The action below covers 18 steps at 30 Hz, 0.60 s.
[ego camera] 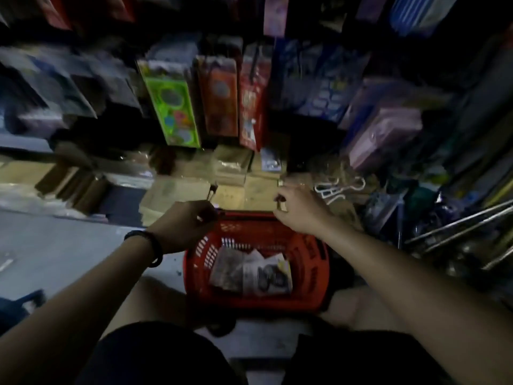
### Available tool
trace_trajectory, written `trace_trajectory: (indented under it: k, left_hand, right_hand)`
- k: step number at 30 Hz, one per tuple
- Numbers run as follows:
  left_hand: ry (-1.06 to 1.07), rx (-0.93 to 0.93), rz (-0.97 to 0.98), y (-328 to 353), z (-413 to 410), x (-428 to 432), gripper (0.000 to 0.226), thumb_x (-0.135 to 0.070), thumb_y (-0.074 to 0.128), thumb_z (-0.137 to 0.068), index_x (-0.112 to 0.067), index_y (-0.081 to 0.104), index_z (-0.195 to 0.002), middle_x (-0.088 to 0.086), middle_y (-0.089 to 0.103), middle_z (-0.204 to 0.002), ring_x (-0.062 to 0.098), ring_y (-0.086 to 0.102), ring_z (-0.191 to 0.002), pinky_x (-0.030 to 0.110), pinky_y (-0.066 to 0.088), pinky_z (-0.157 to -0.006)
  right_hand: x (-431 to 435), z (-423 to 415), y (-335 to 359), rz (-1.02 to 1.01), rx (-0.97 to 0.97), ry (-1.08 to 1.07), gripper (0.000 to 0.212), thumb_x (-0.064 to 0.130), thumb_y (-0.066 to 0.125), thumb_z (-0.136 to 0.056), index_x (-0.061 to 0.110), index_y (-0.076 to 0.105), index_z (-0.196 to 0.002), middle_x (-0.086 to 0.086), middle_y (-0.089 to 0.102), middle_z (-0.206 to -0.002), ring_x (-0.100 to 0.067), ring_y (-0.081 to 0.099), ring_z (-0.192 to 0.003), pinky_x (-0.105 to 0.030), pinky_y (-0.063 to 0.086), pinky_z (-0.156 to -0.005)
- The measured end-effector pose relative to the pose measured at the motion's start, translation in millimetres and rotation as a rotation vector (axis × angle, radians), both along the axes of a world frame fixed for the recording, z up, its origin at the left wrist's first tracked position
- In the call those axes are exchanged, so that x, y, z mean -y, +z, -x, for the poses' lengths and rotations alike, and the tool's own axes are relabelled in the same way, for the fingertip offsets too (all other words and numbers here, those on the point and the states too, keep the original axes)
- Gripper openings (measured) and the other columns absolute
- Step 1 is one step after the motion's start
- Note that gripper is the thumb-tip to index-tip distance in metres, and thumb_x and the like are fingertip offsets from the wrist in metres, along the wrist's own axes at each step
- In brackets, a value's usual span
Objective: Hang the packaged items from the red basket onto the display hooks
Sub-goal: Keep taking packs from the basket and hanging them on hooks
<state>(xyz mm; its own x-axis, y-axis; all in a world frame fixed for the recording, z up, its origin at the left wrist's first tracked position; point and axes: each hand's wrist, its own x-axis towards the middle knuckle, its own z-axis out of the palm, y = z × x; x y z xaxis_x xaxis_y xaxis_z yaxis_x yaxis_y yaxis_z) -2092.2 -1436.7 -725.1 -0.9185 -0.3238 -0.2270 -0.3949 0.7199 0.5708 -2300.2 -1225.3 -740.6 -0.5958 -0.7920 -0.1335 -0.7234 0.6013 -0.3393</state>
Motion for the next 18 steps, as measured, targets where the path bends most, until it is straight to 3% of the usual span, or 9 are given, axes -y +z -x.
trace_trajectory:
  k: [5, 8, 10, 12, 14, 16, 18]
  left_hand:
    - [0.003, 0.115, 0.0, -76.2, 7.7, -16.7, 0.014, -0.02, 0.075, -0.097, -0.019, 0.076, -0.11, 0.002, 0.077, -0.106, 0.013, 0.066, -0.091, 0.029, 0.052, -0.084]
    - [-0.007, 0.245, -0.076, -119.3, 12.2, -22.4, 0.018, -0.024, 0.071, -0.101, -0.021, 0.074, -0.118, -0.001, 0.075, -0.117, 0.011, 0.065, -0.1, 0.023, 0.046, -0.09]
    - [-0.003, 0.313, -0.123, -144.3, 17.3, -25.2, 0.018, -0.028, 0.067, -0.103, -0.024, 0.071, -0.121, -0.004, 0.072, -0.12, 0.009, 0.059, -0.101, 0.025, 0.046, -0.094]
    - [0.053, 0.371, -0.187, -168.0, 21.0, -27.4, 0.016, -0.03, 0.065, -0.104, -0.026, 0.07, -0.118, -0.005, 0.07, -0.119, 0.011, 0.06, -0.102, 0.029, 0.049, -0.097]
    - [0.131, 0.407, -0.269, -191.1, 20.0, -29.8, 0.015, -0.032, 0.063, -0.104, -0.028, 0.071, -0.117, -0.004, 0.072, -0.123, 0.018, 0.068, -0.108, 0.038, 0.055, -0.101]
    - [0.163, 0.414, -0.292, -208.7, 18.0, -33.6, 0.017, -0.032, 0.059, -0.105, -0.033, 0.069, -0.119, -0.005, 0.072, -0.125, 0.022, 0.07, -0.115, 0.044, 0.057, -0.105]
    - [0.133, 0.414, -0.337, -222.5, 20.1, -37.4, 0.017, -0.03, 0.057, -0.107, -0.037, 0.065, -0.12, -0.013, 0.068, -0.119, 0.017, 0.067, -0.116, 0.04, 0.055, -0.106]
  right_hand:
    - [-18.9, -14.1, -113.9, -0.114, 0.258, -0.132, 0.024, 0.031, 0.077, -0.09, 0.026, 0.068, -0.113, 0.001, 0.069, -0.118, -0.02, 0.065, -0.108, -0.037, 0.056, -0.089]
    - [-22.7, -20.4, -187.6, -0.224, 0.379, -0.162, 0.02, 0.026, 0.076, -0.089, 0.024, 0.066, -0.107, -0.002, 0.069, -0.107, -0.024, 0.067, -0.097, -0.033, 0.053, -0.075]
    - [-27.0, -15.9, -252.1, -0.284, 0.437, -0.128, 0.036, 0.029, 0.075, -0.085, 0.024, 0.068, -0.12, -0.003, 0.071, -0.116, -0.025, 0.069, -0.103, -0.034, 0.057, -0.08]
    - [-25.0, -15.2, -282.7, -0.331, 0.469, -0.11, 0.046, 0.037, 0.077, -0.082, 0.026, 0.066, -0.126, -0.002, 0.07, -0.121, -0.026, 0.069, -0.107, -0.041, 0.06, -0.086]
    - [-17.4, -18.0, -282.5, -0.346, 0.485, -0.109, 0.037, 0.031, 0.078, -0.087, 0.017, 0.067, -0.12, -0.007, 0.07, -0.12, -0.03, 0.068, -0.106, -0.044, 0.059, -0.087]
    - [-14.0, -16.9, -299.3, -0.345, 0.49, -0.123, 0.036, 0.025, 0.076, -0.09, 0.013, 0.065, -0.122, -0.009, 0.067, -0.124, -0.032, 0.065, -0.11, -0.04, 0.055, -0.089]
    - [-11.3, -13.5, -322.2, -0.361, 0.521, -0.145, 0.043, 0.026, 0.074, -0.092, 0.015, 0.062, -0.131, -0.009, 0.064, -0.132, -0.033, 0.063, -0.119, -0.036, 0.052, -0.094]
